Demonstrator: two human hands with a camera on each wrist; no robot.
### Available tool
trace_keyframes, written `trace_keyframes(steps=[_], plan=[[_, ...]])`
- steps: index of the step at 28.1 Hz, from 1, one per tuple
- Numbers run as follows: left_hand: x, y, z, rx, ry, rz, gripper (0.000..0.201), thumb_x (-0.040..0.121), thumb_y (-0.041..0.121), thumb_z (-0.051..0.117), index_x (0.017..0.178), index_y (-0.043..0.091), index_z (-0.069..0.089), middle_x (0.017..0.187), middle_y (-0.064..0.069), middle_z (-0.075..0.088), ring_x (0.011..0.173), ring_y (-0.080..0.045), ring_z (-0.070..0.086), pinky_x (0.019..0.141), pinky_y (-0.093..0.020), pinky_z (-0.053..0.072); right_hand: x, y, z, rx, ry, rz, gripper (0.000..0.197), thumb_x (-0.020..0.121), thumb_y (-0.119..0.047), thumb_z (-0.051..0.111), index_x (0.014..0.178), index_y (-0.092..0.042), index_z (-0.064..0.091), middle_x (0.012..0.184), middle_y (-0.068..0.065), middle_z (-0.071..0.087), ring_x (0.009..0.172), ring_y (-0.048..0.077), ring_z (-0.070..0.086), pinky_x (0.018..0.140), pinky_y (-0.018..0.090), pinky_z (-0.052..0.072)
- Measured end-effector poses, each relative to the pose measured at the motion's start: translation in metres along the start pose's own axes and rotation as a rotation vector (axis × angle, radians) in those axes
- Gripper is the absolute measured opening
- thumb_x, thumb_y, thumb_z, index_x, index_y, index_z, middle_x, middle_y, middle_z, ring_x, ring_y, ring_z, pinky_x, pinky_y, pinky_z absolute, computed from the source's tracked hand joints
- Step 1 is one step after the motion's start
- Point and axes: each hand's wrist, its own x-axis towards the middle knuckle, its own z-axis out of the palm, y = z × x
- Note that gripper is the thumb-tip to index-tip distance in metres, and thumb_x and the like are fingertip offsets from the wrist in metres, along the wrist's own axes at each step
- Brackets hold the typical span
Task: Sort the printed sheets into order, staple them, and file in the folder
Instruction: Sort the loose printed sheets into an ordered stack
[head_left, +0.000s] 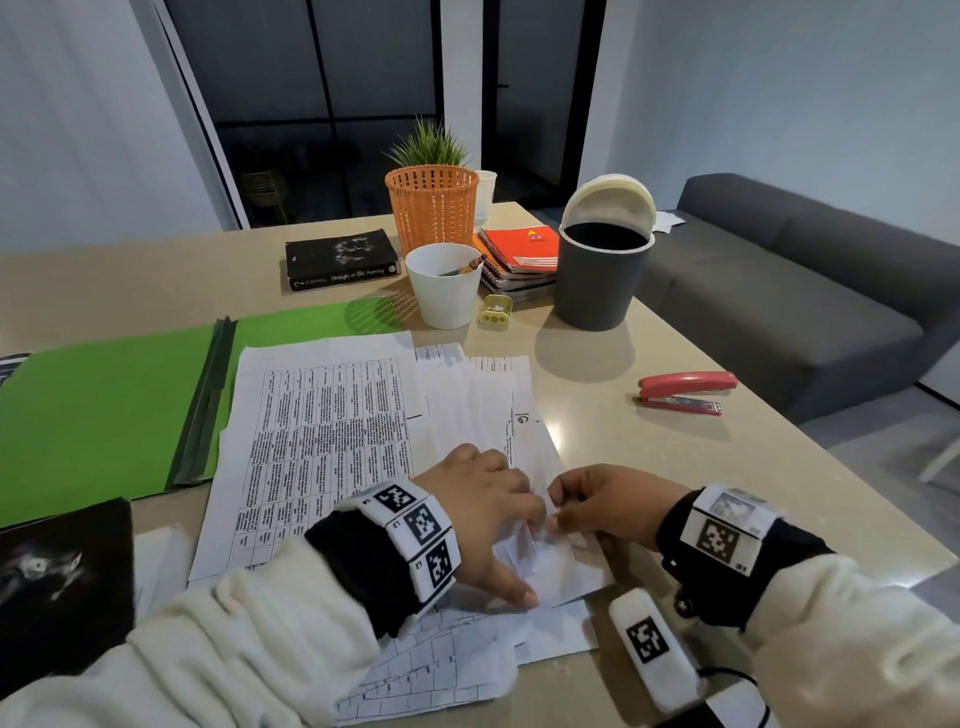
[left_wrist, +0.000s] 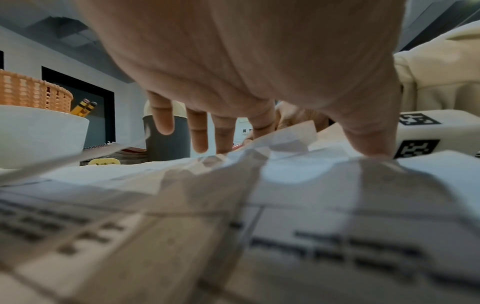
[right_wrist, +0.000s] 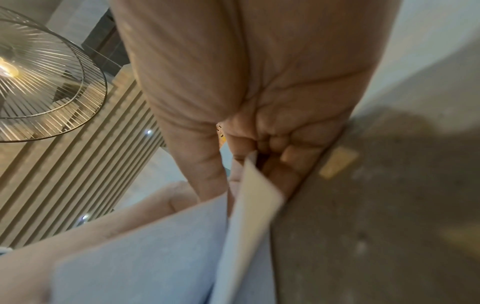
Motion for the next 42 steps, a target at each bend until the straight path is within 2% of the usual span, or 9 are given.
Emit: trace_keyframes(steps=[5, 11, 22, 25, 28, 32, 37, 40, 42], plan=[[-0.0025, 0.0043, -0.0029, 0.045, -0.008, -0.033, 0.065, 0.075, 0.077, 0.043, 0.118, 0.028, 0.046, 0.108, 0.003, 0.05, 0.103, -0.019, 0.037, 0.093, -0.039, 0.026, -0.0023, -0.0027, 0.0007, -0.037, 0.01, 0.003, 0.018, 0.08, -0.018, 0.072, 0.069, -0.021, 0.057, 0.056, -0.01, 0.05, 0.049, 0.003, 0.044, 0.056, 0.015, 0.038], [-0.0034, 0.0064, -0.0038, 0.038, -0.029, -0.102, 0.066, 0.073, 0.081, 0.039, 0.112, 0.028, 0.049, 0.101, 0.0, 0.05, 0.097, -0.022, 0.045, 0.085, -0.04, 0.036, -0.0044, -0.0047, 0.0001, -0.074, 0.017, 0.001, 0.021, 0.082, -0.017, 0.07, 0.066, -0.022, 0.058, 0.056, -0.011, 0.056, 0.054, 0.005, 0.05, 0.064, 0.019, 0.043], [-0.0054, 0.0081, -0.0057, -0.143, 0.012, -0.131, 0.076, 0.068, 0.076, 0.055, 0.125, 0.03, 0.034, 0.116, 0.006, 0.055, 0.095, -0.019, 0.054, 0.072, -0.03, 0.036, -0.002, -0.0038, 0.0017, -0.115, 0.03, 0.003, 0.017, 0.083, -0.019, 0.067, 0.069, -0.023, 0.058, 0.063, -0.009, 0.055, 0.064, 0.011, 0.05, 0.074, 0.026, 0.043], [-0.0035, 0.0095, -0.0041, -0.04, 0.04, -0.23, 0.088, 0.068, 0.082, 0.047, 0.131, 0.023, 0.028, 0.124, 0.0, 0.052, 0.099, -0.024, 0.055, 0.077, -0.034, 0.041, -0.0025, -0.004, 0.0006, -0.114, 0.03, 0.011, 0.025, 0.084, -0.019, 0.067, 0.061, -0.022, 0.056, 0.055, -0.012, 0.055, 0.057, 0.007, 0.049, 0.071, 0.023, 0.042], [-0.0016, 0.0104, -0.0012, 0.07, 0.033, -0.28, 0.089, 0.072, 0.084, 0.03, 0.135, 0.022, 0.027, 0.13, -0.002, 0.046, 0.108, -0.025, 0.05, 0.079, -0.037, 0.035, -0.0023, -0.0044, 0.0005, -0.111, 0.026, 0.014, 0.024, 0.084, -0.02, 0.067, 0.062, -0.022, 0.057, 0.056, -0.012, 0.056, 0.058, 0.006, 0.05, 0.074, 0.024, 0.043], [-0.0009, 0.0086, 0.0001, 0.132, 0.039, -0.304, 0.085, 0.072, 0.085, 0.018, 0.126, 0.024, 0.043, 0.124, -0.002, 0.046, 0.109, -0.024, 0.045, 0.074, -0.037, 0.031, -0.0021, -0.0036, 0.0013, -0.095, 0.025, 0.011, 0.025, 0.084, -0.018, 0.067, 0.061, -0.022, 0.057, 0.057, -0.011, 0.056, 0.059, 0.009, 0.05, 0.074, 0.027, 0.043], [-0.0032, 0.0078, -0.0057, 0.049, 0.08, -0.356, 0.082, 0.071, 0.086, 0.022, 0.119, 0.025, 0.05, 0.126, -0.002, 0.04, 0.112, -0.023, 0.042, 0.073, -0.036, 0.032, -0.0047, -0.0047, 0.0012, -0.07, 0.023, 0.026, 0.028, 0.084, -0.016, 0.065, 0.059, -0.021, 0.054, 0.051, -0.011, 0.052, 0.049, 0.005, 0.045, 0.063, 0.023, 0.039], [-0.0069, 0.0059, -0.0093, -0.116, 0.148, -0.417, 0.064, 0.078, 0.078, 0.029, 0.101, 0.023, 0.05, 0.1, 0.001, 0.039, 0.092, -0.017, 0.042, 0.069, -0.032, 0.032, -0.0053, -0.0062, 0.001, -0.037, 0.007, 0.045, 0.02, 0.083, -0.015, 0.063, 0.064, -0.021, 0.059, 0.062, -0.004, 0.057, 0.056, 0.012, 0.049, 0.068, 0.029, 0.042], [-0.0076, 0.0052, -0.0082, -0.194, 0.217, -0.457, 0.042, 0.087, 0.064, 0.037, 0.087, 0.023, 0.042, 0.095, 0.002, 0.042, 0.081, -0.016, 0.038, 0.068, -0.03, 0.032, -0.006, -0.0073, 0.0012, -0.015, -0.004, 0.041, 0.016, 0.085, -0.017, 0.063, 0.069, -0.019, 0.061, 0.07, 0.0, 0.059, 0.062, 0.014, 0.052, 0.071, 0.03, 0.044]])
